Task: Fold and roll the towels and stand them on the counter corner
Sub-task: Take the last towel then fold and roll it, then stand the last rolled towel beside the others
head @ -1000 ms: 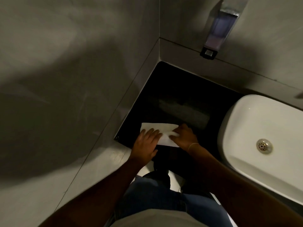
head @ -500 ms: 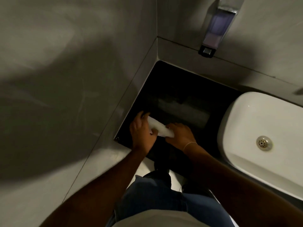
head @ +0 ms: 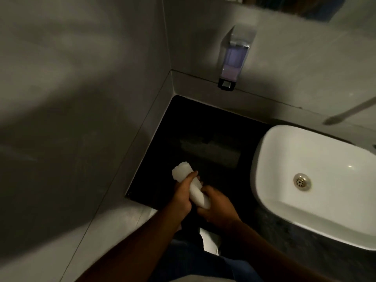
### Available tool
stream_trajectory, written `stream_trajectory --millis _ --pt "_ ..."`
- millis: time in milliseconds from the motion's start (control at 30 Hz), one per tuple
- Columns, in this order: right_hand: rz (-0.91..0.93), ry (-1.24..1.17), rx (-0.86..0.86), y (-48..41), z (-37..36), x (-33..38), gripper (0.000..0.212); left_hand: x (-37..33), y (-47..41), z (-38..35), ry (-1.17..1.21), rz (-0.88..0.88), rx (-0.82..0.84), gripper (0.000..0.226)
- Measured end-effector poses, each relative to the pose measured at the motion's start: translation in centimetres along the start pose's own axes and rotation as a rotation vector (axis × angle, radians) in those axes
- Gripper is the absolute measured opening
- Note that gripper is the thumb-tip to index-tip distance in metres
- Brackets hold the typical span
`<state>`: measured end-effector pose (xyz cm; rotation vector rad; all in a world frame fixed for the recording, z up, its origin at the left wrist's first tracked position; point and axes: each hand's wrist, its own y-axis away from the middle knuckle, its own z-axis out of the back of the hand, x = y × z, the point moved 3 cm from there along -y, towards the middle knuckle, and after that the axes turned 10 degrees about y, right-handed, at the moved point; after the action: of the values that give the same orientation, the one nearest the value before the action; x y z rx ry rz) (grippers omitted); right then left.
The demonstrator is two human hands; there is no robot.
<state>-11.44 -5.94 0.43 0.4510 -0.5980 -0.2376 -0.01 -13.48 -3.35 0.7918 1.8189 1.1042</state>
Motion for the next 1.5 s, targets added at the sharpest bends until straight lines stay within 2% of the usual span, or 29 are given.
stream_trajectory --millis 33,67,167,267,333,433,500,567,633,700,833,900,933,1000,1133,1200,1333,1433,1500 --pt "-0.009 -0.036 -0.02 0.8 0.8 -0.3 0.055 0.1 0.7 -0.9 -0.027 0.022 0.034 0.041" --pt "-0.013 -0.067 -0.047 1.5 1.8 -0.7 0.052 0.2 1.7 -1.9 -0.047 0.03 0.062 0.035" --pt "0.012 -0.117 -0.196 3.5 5.4 -2.2 0.047 1.3 5.1 -5.3 -0.005 0.048 0.181 0.037" --pt "0.019 -0.307 -0.255 6.1 9.2 -3.7 0.06 2.9 8.9 -9.0 -0.005 0.03 0.29 0.033" --pt "-0.022 -0.462 -0.197 7.8 11.0 -4.6 0.074 3.7 11.1 -11.0 -0.027 0.026 0.381 0.021" --pt "-0.148 -0.682 -0.098 10.8 13.7 -7.9 0.09 5.7 13.8 -15.2 -0.119 0.066 0.501 0.022" --pt "-0.232 -0.839 -0.069 12.7 15.3 -10.8 0.088 7.6 14.8 -18.0 -0.176 0.079 0.558 0.02" --pt "-0.276 -0.917 -0.053 14.4 17.0 -13.5 0.075 10.3 15.2 -20.5 -0.22 0.057 0.591 0.016" --pt "-0.262 -0.968 -0.056 16.4 18.5 -16.8 0.056 13.9 15.9 -23.5 -0.297 0.047 0.608 0.025" --pt "-0.272 -1.076 -0.057 18.0 19.6 -19.1 0.047 16.5 16.5 -25.8 -0.376 0.048 0.614 0.033" --pt "-0.292 -1.232 -0.005 22.1 22.0 -26.7 0.063 23.9 18.4 -30.8 -0.491 0.108 0.62 0.031" --pt "-0.337 -1.314 -0.019 24.0 23.7 -30.6 0.055 28.0 19.2 -33.4 -0.554 0.142 0.631 0.037" --pt "-0.417 -1.409 -0.044 25.1 24.2 -33.1 0.05 30.2 19.7 -34.9 -0.568 0.147 0.634 0.045" --pt "-0.544 -1.642 -0.069 26.7 24.6 -37.1 0.056 33.6 20.6 -37.7 -0.609 0.159 0.679 0.055" --pt "-0.251 -1.874 0.008 28.7 25.3 -42.1 0.087 38.9 21.5 -43.5 -0.745 0.14 0.778 0.04" --pt "-0.233 -1.851 -0.013 29.7 26.0 -44.7 0.092 41.0 21.7 -46.5 -0.751 0.196 0.806 0.039" --pt "-0.262 -1.844 -0.121 30.1 26.9 -47.3 0.063 42.1 20.3 -50.5 -0.624 0.192 0.867 0.036" --pt "-0.29 -1.844 -0.252 29.7 27.3 -50.8 0.059 43.8 18.9 -52.7 -0.559 0.269 0.86 0.039" --pt "-0.327 -1.776 -0.334 29.1 27.3 -53.2 0.056 45.0 17.7 -53.9 -0.569 0.314 0.846 0.05"
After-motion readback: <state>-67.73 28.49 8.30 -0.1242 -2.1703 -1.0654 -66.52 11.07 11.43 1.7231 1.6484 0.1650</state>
